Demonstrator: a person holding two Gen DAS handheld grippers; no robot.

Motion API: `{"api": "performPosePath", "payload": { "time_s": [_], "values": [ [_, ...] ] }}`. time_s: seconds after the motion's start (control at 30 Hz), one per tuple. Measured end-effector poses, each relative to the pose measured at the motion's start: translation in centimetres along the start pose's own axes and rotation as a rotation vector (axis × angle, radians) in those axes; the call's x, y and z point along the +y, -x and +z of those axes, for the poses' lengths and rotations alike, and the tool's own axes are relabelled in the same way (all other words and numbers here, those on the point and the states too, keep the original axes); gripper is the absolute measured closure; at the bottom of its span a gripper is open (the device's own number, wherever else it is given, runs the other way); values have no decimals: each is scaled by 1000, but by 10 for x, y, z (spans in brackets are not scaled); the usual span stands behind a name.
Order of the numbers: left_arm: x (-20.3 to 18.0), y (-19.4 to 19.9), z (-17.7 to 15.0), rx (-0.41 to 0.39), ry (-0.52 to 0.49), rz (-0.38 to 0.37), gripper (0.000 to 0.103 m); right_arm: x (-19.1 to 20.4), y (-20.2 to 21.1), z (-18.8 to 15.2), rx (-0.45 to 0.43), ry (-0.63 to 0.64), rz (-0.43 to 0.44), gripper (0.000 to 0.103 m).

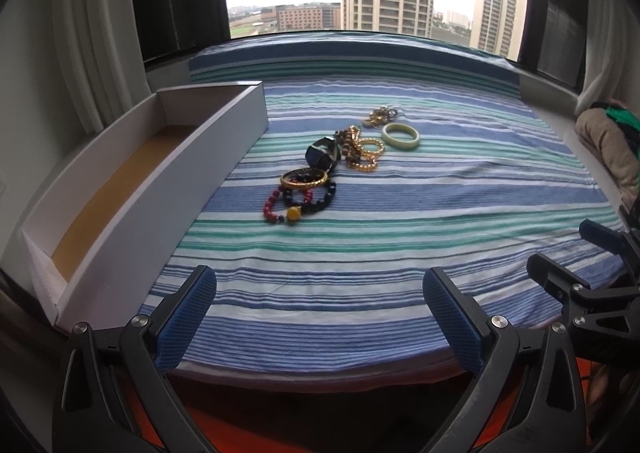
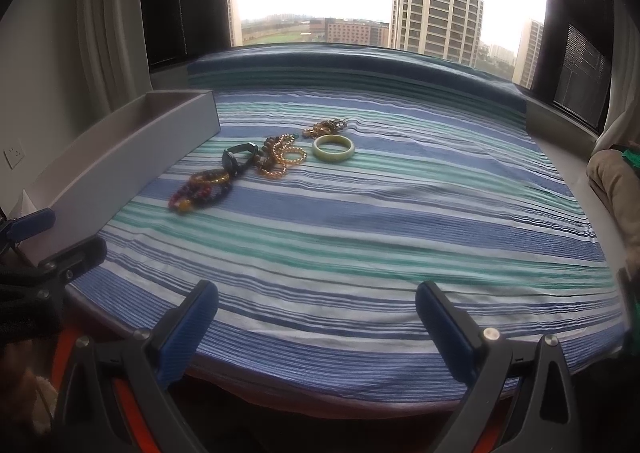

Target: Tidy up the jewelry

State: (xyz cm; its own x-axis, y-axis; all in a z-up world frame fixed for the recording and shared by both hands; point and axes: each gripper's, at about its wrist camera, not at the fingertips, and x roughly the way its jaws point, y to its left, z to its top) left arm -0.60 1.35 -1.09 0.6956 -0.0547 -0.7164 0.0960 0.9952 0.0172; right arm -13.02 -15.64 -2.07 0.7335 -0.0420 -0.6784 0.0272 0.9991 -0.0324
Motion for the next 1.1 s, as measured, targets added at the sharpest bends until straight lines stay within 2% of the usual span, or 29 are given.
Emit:
{"api": "performPosePath", "payload": {
  "time_s": [0.6, 0.97, 1.1],
  "values": [
    [-1, 0, -3, -31, -12, 11, 0, 3, -1, -1, 0, 11, 2, 2],
    [2, -6, -6, -9, -1, 30, 0, 1, -4, -2, 5, 6, 2, 2],
    [3, -10, -5, 20, -4, 40, 0, -5, 1, -3, -23, -17, -8, 2]
  ]
}}
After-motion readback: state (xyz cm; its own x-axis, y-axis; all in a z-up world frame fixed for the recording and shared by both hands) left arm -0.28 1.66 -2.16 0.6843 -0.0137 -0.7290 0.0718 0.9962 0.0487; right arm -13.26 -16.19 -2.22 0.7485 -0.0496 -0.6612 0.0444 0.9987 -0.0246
